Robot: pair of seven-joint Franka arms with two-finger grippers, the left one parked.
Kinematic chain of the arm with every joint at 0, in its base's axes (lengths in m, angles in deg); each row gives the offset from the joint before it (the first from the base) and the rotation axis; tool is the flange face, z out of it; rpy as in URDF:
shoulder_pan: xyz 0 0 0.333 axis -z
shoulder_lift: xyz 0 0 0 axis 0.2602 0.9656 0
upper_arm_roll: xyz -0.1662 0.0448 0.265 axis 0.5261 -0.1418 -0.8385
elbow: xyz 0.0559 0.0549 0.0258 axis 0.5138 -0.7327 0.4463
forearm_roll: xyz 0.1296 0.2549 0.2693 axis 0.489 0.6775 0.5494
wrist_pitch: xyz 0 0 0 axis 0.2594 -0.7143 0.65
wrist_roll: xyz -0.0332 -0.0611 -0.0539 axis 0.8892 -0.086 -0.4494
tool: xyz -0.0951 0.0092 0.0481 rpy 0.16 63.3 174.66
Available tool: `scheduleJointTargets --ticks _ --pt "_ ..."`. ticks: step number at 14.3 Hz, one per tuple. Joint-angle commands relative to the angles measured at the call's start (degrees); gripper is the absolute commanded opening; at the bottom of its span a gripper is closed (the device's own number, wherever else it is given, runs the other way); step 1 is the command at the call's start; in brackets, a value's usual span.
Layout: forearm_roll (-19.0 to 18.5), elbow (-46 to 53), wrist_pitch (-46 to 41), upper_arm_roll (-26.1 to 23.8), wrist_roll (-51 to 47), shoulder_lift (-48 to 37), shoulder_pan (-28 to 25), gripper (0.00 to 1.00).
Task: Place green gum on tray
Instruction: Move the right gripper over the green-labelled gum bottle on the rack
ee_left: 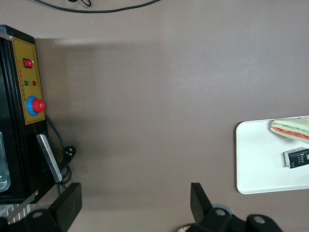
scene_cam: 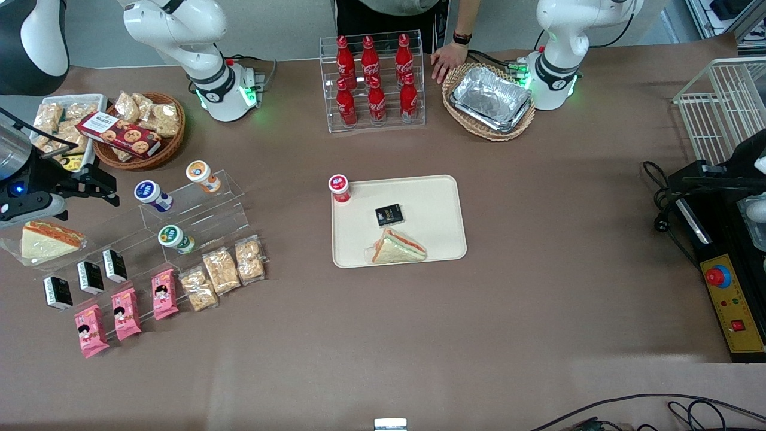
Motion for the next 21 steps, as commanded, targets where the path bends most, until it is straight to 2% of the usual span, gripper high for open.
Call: scheduleJointTargets --ticks 1,9,12,16,21 --pt "1.59 -0.61 0.58 -0.63 0.51 -0.65 1.14 1.0" --pt "1.94 -2.63 -0.3 -0.28 -0.1 -1.0 2.02 1.0" --pt "1.85 -5.18 -0.3 -0.36 -5.61 -3.1 2.46 1.0" --pt "1.85 -7.2 1.54 -0.45 -6.52 -3.9 2.38 1.0" --pt "1.85 -22.65 21.11 -0.54 -6.7 -4.18 2.02 1.0"
